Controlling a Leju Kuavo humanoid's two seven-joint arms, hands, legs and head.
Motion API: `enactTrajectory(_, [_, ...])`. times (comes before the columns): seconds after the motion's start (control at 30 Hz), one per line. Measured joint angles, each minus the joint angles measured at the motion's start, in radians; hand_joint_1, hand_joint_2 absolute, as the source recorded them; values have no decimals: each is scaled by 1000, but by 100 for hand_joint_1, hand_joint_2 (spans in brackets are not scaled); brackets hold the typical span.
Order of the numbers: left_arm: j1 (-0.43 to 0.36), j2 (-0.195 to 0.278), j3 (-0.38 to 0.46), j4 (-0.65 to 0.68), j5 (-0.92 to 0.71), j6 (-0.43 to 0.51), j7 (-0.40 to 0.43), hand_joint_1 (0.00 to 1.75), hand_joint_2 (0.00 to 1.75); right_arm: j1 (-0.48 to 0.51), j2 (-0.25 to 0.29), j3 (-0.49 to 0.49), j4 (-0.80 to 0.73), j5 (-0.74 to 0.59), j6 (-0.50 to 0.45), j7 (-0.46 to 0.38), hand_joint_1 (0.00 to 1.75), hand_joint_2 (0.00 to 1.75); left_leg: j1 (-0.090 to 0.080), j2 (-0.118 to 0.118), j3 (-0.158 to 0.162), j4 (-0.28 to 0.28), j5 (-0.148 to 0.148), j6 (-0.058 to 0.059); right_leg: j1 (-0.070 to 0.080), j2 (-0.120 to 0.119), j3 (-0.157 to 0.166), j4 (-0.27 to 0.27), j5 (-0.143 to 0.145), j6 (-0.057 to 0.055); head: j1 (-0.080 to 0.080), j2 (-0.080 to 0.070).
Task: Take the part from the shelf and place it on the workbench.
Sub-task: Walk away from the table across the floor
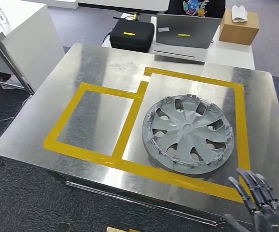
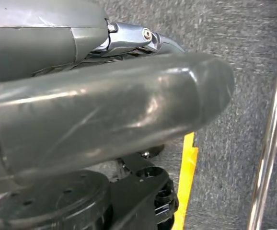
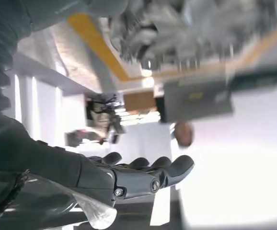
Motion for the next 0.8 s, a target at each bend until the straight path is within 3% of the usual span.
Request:
enactTrajectory(0.07, [0,-7,11,0,3,5,4,0,0,26,102,0,2,3,-107,-5,0,175,5,5,7,-28,20,10,1,9,-12,26,-32,2,1,0])
enactTrajectory(0.13, [-2,-13,19,0,2,11,5,0,0,41,265,-48,24,-109,-122,-160,0,87,8,7,3,-40,32,13,-1,19,-56,130,-105,4,4,0])
enactTrajectory(0.2, [1,-16,26,0,-2,16,8,0,0,14,484,-170,87,-292,-91,-476,0,0,10,8,-10,-38,39,6,-6,22,-103,249,-158,12,4,0])
enactTrajectory(0.23, [2,-19,29,0,-4,18,10,0,0,-16,584,-265,137,-366,-72,-650,0,0,11,10,-18,-34,42,2,-11,22,-106,267,-157,18,3,0])
enactTrajectory(0.27, [2,-21,31,0,-6,19,11,0,0,-50,671,-378,197,-418,-55,-816,0,0,14,12,-26,-29,45,-2,-17,20,-89,244,-137,24,3,0])
enactTrajectory(0.3, [0,-23,33,0,-7,20,13,0,0,-84,740,-498,263,-451,-42,-941,0,0,18,12,-37,-20,47,-8,-24,17,-50,182,-106,33,3,0])
enactTrajectory(0.37, [-5,-26,37,0,-9,21,16,0,0,-159,853,-727,408,-484,-19,-1048,0,0,23,7,-57,2,50,-23,-31,15,32,53,-65,42,6,0])
enactTrajectory(0.43, [-5,-27,41,0,-10,23,19,0,0,-228,943,-912,543,-494,1,-1027,0,0,22,0,-67,20,53,-39,-31,17,51,13,-62,29,7,0])
enactTrajectory(0.53, [-5,-30,44,0,-12,23,19,0,0,-281,1033,-1087,664,-494,11,-1008,0,0,24,-6,-76,34,49,-55,-30,18,25,27,-58,-5,5,0])
enactTrajectory(0.6, [-4,-30,46,0,-12,24,19,0,0,-303,1071,-1156,712,-492,13,-1005,0,0,27,-11,-95,92,-16,-62,-29,19,8,28,-43,-22,3,0])
enactTrajectory(0.67, [-4,-30,49,0,-12,24,19,0,0,-323,1099,-1208,748,-490,14,-1006,0,0,26,-14,-126,219,-119,-65,-24,21,-8,30,-24,-31,0,0])
enactTrajectory(0.7, [-5,-30,49,0,-12,23,19,0,0,-330,1111,-1229,763,-488,14,-1005,0,0,26,-15,-136,278,-153,-64,-20,22,-16,31,-16,-33,-1,0])
enactTrajectory(0.73, [-6,-31,50,0,-12,23,19,0,0,-337,1120,-1248,778,-486,14,-1001,0,0,25,-16,-133,308,-165,-61,-16,23,-25,32,-8,-34,-2,0])
enactTrajectory(0.77, [-6,-31,50,0,-12,24,19,0,0,-346,1129,-1267,793,-480,14,-988,0,0,24,-16,-110,298,-157,-55,-12,24,-34,32,0,-34,-1,0])
enactTrajectory(0.8, [-7,-32,50,0,-11,24,19,0,0,-360,1136,-1288,814,-470,11,-970,0,0,22,-17,-71,248,-133,-47,-9,26,-43,32,7,-34,-1,0])
